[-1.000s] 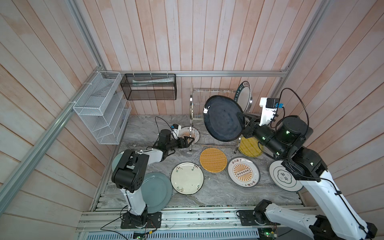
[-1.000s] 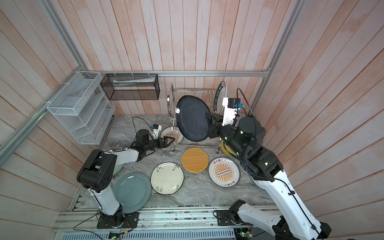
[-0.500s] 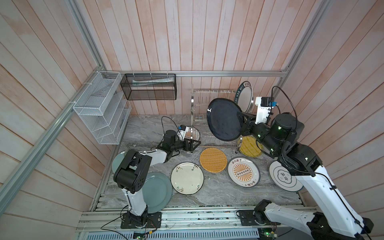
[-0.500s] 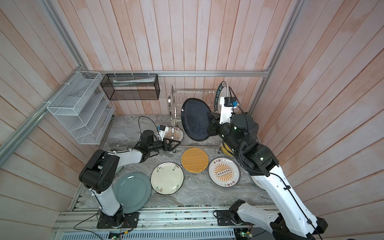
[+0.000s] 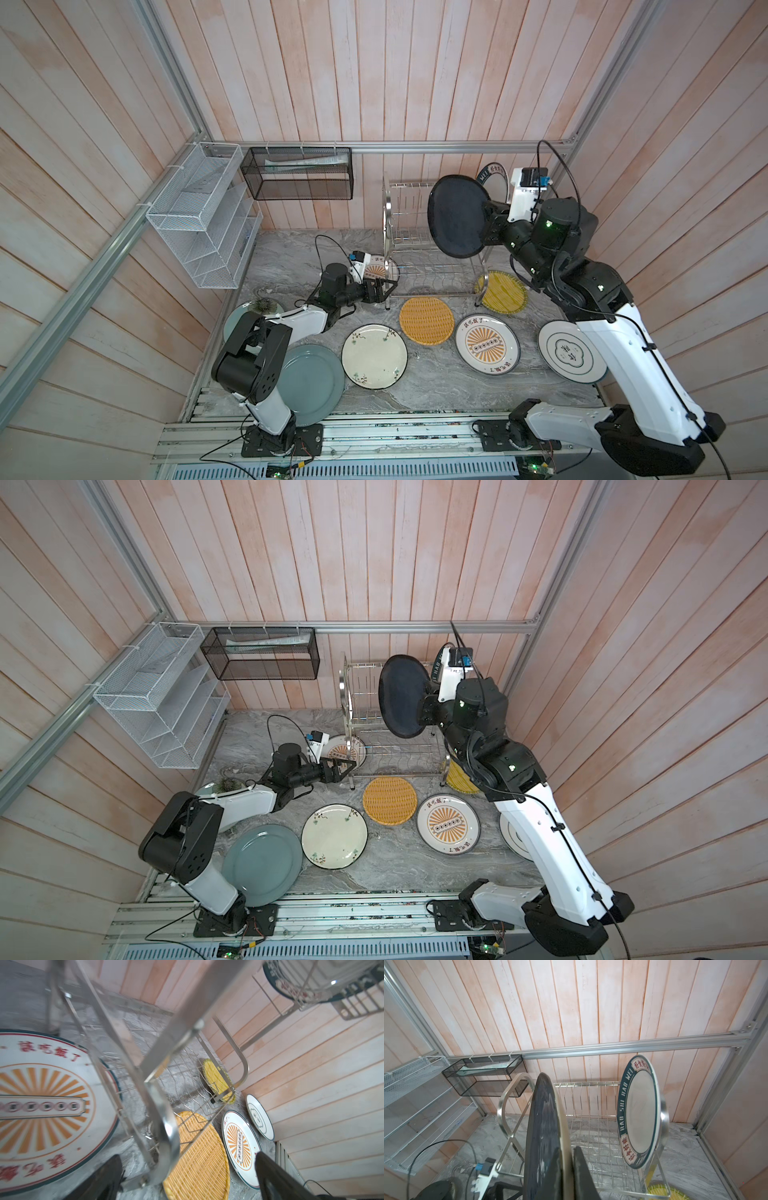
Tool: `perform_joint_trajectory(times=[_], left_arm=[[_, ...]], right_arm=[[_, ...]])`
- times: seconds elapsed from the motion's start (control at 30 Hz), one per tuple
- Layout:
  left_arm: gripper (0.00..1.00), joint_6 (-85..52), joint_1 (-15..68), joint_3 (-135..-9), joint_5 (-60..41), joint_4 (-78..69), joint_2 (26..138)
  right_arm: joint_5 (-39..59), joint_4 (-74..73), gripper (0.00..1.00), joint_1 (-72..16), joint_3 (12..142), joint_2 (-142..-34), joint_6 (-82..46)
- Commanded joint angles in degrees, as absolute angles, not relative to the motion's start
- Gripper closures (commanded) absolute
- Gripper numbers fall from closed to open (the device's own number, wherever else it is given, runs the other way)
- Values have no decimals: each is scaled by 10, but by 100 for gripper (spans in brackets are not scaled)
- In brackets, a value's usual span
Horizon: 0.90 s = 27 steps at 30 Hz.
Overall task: Load the plates into the dish rack
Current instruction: 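Carry the black plate to the rack with the right gripper while the left arm withdraws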
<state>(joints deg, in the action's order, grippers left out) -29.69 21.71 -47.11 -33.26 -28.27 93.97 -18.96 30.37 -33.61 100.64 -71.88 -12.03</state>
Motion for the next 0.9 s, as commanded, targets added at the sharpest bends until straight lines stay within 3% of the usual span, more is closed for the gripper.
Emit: perform_joint_trajectory(times=[0.0, 0.4, 0.87], left_arm=[[0, -302, 196, -448, -288, -257, 876], [0, -247, 186, -343, -277, -155, 612], [0, -284, 186, -266, -326, -208, 573]], right_arm=[[-241, 243, 100, -314, 1061, -733, -96], [-276, 256, 100, -247, 1154, -841, -7], [-331, 212, 100, -232, 1158, -892, 78]])
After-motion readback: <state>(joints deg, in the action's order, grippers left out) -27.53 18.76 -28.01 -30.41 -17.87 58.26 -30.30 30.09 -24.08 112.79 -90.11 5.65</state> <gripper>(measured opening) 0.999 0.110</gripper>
